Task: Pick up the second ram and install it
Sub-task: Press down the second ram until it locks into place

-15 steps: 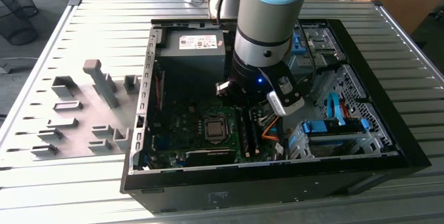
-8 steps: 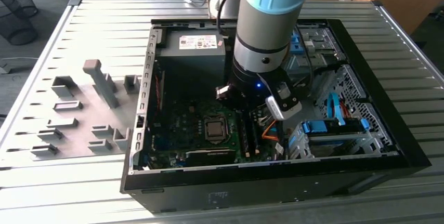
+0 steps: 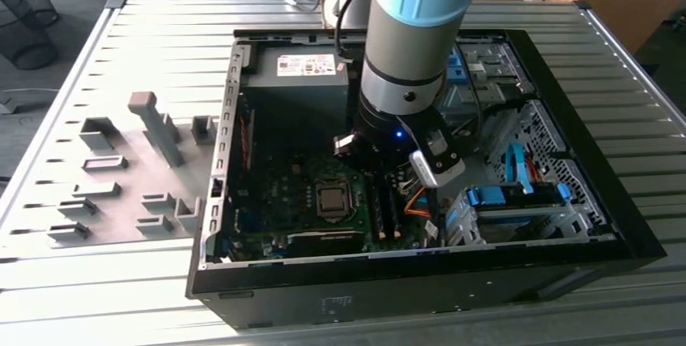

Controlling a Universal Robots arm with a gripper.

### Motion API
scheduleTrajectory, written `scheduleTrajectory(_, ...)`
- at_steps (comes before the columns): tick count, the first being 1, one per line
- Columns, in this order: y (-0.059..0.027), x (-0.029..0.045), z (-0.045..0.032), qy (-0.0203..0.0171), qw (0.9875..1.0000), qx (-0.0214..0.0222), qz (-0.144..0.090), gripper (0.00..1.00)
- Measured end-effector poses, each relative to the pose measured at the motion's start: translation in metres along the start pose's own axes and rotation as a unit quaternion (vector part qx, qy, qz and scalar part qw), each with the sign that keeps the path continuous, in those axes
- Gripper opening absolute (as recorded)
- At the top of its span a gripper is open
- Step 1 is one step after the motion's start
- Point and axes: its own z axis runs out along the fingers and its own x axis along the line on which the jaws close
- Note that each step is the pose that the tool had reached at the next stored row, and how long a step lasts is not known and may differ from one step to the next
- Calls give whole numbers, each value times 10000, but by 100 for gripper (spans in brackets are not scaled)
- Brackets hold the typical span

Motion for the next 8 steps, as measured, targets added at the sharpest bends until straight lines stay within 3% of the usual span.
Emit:
scheduleTrajectory(3,5,-1,-44,-10,10000,-30,0,11)
scheduleTrajectory(8,2,7,-180,-5,10000,-16,-1,11)
